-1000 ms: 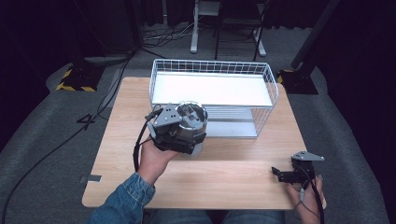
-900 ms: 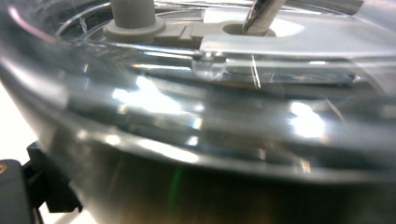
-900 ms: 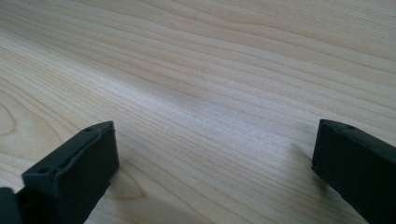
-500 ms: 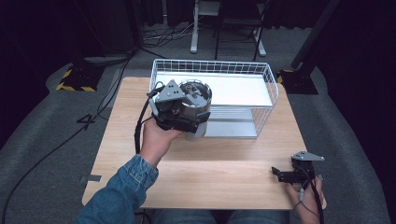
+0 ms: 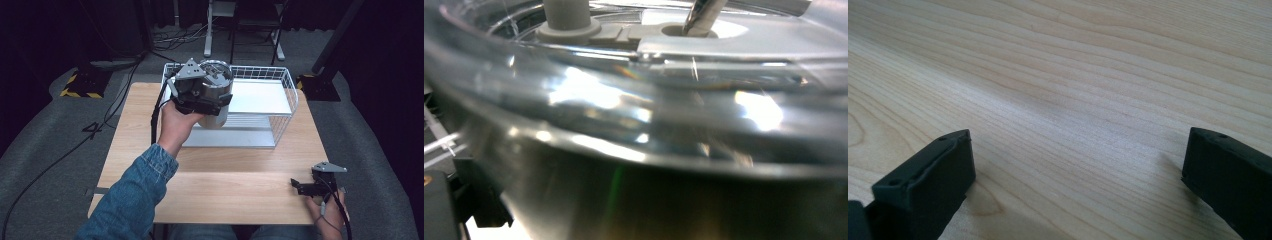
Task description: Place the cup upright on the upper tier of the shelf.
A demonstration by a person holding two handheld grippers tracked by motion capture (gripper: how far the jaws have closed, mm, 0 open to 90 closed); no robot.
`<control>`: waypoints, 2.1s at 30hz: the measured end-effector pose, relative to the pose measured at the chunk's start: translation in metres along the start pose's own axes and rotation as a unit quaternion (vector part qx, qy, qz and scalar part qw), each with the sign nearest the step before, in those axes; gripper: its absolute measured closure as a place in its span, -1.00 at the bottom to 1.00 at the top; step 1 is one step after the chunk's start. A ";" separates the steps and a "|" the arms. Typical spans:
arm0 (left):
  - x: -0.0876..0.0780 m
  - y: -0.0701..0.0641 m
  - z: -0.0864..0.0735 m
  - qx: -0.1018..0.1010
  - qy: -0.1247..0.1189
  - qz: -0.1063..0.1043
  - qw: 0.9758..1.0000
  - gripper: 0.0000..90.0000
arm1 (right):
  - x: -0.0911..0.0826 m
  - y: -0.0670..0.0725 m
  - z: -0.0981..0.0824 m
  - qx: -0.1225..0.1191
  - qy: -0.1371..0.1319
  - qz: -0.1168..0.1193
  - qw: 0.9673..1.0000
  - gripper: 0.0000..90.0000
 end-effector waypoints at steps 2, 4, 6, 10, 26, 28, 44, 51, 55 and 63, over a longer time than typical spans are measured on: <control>0.004 0.004 0.005 -0.002 -0.002 0.005 1.000 -0.92 | 0.000 0.000 0.000 0.000 0.000 0.000 1.000 -0.99; 0.009 0.007 0.010 -0.008 -0.005 0.009 1.000 -0.92 | 0.000 0.000 0.000 0.000 0.000 0.000 1.000 -0.99; 0.011 0.010 0.012 -0.011 -0.007 0.011 1.000 -0.92 | 0.000 0.000 0.000 0.000 0.000 0.000 1.000 -0.99; 0.024 0.023 0.022 -0.020 -0.015 0.031 0.999 -0.92 | 0.000 0.000 0.000 0.000 0.000 0.000 1.000 -0.99; 0.063 0.060 0.034 -0.046 -0.032 0.083 0.995 -0.92 | 0.000 0.000 0.000 0.001 0.000 0.002 1.000 -0.99; 0.067 0.061 0.034 -0.049 -0.035 0.084 0.995 -0.92 | 0.000 0.000 0.000 0.001 0.000 0.001 1.000 -0.99; 0.087 0.067 0.026 -0.065 -0.020 0.101 0.992 -0.92 | 0.000 0.000 0.000 0.002 0.000 0.001 1.000 -0.99; 0.088 0.066 0.025 -0.059 -0.019 0.106 0.992 -0.93 | 0.000 0.000 0.001 0.002 0.000 0.002 1.000 -0.99; 0.089 0.065 0.024 -0.053 -0.025 0.106 0.993 -0.93 | 0.000 0.000 0.000 0.002 0.000 0.001 1.000 -0.99; 0.089 0.066 0.024 -0.055 -0.028 0.104 0.993 -0.95 | 0.000 0.000 0.001 0.002 0.000 0.002 1.000 -0.99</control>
Point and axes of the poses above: each handheld gripper's, and its own axes: x roughly forward along the jaws, z roughly out of its top, y roughly to its left, the point moved 9 cm from there along x, roughly forward along the jaws, and after that the axes turned 11 degrees about -x, right-handed, at the moved point
